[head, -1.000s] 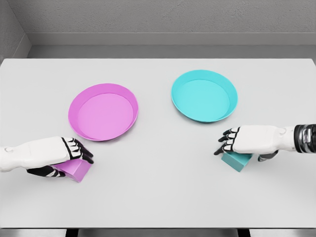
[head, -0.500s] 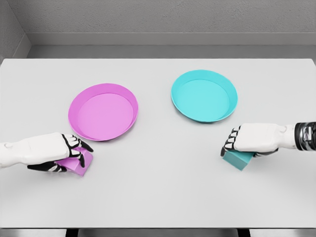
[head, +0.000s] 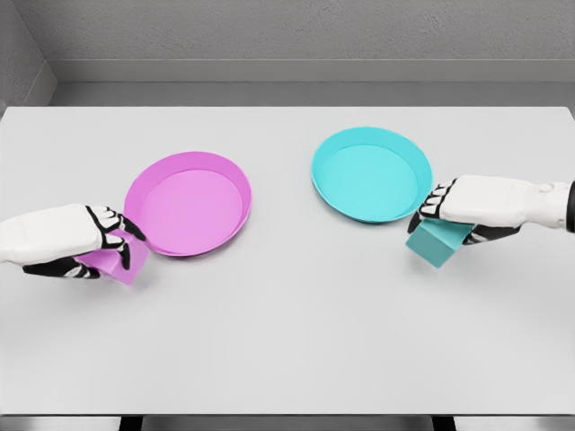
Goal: Place the blocks in the corresponding plates according to their colors
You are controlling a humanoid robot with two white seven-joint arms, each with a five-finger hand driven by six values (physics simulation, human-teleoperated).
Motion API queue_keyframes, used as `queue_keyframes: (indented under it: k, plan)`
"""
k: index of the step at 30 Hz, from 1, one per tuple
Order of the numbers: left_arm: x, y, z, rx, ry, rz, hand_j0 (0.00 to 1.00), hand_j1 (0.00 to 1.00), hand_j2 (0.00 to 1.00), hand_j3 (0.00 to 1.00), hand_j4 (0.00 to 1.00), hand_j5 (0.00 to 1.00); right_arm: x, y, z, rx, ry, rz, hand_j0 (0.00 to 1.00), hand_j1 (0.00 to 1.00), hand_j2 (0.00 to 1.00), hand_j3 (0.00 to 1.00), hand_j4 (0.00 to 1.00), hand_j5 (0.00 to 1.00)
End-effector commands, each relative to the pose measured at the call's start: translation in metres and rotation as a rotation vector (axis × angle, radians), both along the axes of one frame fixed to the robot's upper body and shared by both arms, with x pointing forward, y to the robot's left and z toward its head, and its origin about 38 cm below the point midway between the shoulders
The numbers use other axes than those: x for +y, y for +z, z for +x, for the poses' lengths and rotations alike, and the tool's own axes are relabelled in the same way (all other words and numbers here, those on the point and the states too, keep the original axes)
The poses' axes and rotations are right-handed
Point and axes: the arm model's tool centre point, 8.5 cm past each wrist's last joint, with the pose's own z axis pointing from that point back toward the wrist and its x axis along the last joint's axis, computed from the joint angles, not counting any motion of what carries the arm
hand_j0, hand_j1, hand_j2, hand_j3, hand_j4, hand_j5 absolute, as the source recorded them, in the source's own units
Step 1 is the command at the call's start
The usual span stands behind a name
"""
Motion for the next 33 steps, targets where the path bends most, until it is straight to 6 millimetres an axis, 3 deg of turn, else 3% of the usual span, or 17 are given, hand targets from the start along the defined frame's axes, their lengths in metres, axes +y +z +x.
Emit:
queue_keyframes:
  k: [1,5,10,11,12,14,16,18,19,21,22,24,26,28,30,32,33]
  plan:
    - [0.009,0.001,0.003,0.007,0.034,-0.008,0.45,0.45,0.45,0.45,0.45,0.45,0.003,0.002,0.006,-0.004,-0.014,0.045,0.63,0.63,0.63,0.63,0.63,0.63]
    - [0.009,0.02,0.019,-0.041,0.055,-0.049,0.45,0.45,0.45,0.45,0.45,0.45,0.011,0.022,0.043,-0.066,-0.062,0.148,0.63,0.63,0.63,0.63,0.63,0.63]
    - [-0.036,0.028,0.042,-0.09,-0.031,-0.128,0.45,0.45,0.45,0.45,0.45,0.45,0.023,0.064,0.086,-0.149,-0.097,0.244,0.64,0.64,0.64,0.64,0.64,0.64]
    - [-0.041,0.03,0.044,-0.097,-0.04,-0.14,0.45,0.45,0.45,0.45,0.45,0.45,0.028,0.066,0.087,-0.154,-0.09,0.253,0.7,0.7,0.7,0.7,0.7,0.7]
    - [-0.046,0.032,0.046,-0.105,-0.048,-0.152,0.45,0.45,0.45,0.45,0.45,0.45,0.032,0.066,0.088,-0.152,-0.083,0.262,0.98,0.98,0.98,0.98,0.98,0.98]
    - [-0.052,0.031,0.048,-0.108,-0.06,-0.165,0.45,0.45,0.45,0.45,0.45,0.45,0.032,0.066,0.089,-0.156,-0.086,0.257,1.0,1.0,1.0,1.0,1.0,1.0]
    - [-0.057,0.031,0.055,-0.115,-0.058,-0.185,0.46,0.46,0.46,0.46,0.46,0.46,0.012,0.075,0.087,-0.188,-0.134,0.288,1.0,1.0,1.0,1.0,1.0,1.0]
    - [-0.054,0.026,0.067,-0.114,-0.023,-0.198,0.49,0.49,0.49,0.49,0.49,0.49,-0.004,0.06,0.085,-0.156,-0.177,0.276,1.0,1.0,1.0,1.0,1.0,1.0]
    - [-0.049,0.019,0.078,-0.103,0.013,-0.207,0.52,0.52,0.52,0.52,0.52,0.52,-0.024,0.058,0.085,-0.148,-0.223,0.256,1.0,1.0,1.0,1.0,1.0,1.0]
    - [-0.048,0.02,0.081,-0.107,0.02,-0.205,0.52,0.52,0.52,0.52,0.52,0.52,-0.073,0.045,0.093,-0.11,-0.374,0.269,1.0,1.0,1.0,1.0,1.0,1.0]
    - [-0.049,0.02,0.082,-0.106,0.018,-0.209,0.52,0.52,0.52,0.52,0.52,0.52,-0.086,0.04,0.094,-0.094,-0.416,0.273,1.0,1.0,1.0,1.0,1.0,1.0]
    - [-0.058,0.017,0.082,-0.097,0.002,-0.217,0.61,0.61,0.61,0.61,0.61,0.61,-0.092,0.039,0.094,-0.093,-0.429,0.267,1.0,1.0,1.0,1.0,1.0,1.0]
    - [-0.063,0.014,0.083,-0.088,-0.009,-0.217,0.75,0.75,0.75,0.75,0.75,0.75,-0.098,0.042,0.091,-0.096,-0.437,0.254,1.0,1.0,1.0,1.0,1.0,1.0]
    - [-0.062,0.015,0.083,-0.089,-0.005,-0.219,0.84,0.84,0.84,0.84,0.84,0.84,-0.099,0.041,0.09,-0.095,-0.439,0.253,1.0,1.0,1.0,1.0,1.0,1.0]
    - [-0.062,0.019,0.084,-0.097,-0.006,-0.223,1.0,1.0,1.0,1.0,1.0,1.0,-0.099,0.041,0.09,-0.095,-0.438,0.253,1.0,1.0,1.0,1.0,1.0,1.0]
    - [-0.05,0.024,0.083,-0.107,0.014,-0.208,1.0,1.0,1.0,1.0,1.0,1.0,-0.099,0.041,0.09,-0.096,-0.439,0.251,1.0,1.0,1.0,1.0,1.0,1.0]
    - [-0.032,0.032,0.079,-0.115,0.042,-0.182,1.0,1.0,1.0,1.0,1.0,1.0,-0.099,0.041,0.09,-0.096,-0.439,0.251,1.0,1.0,1.0,1.0,1.0,1.0]
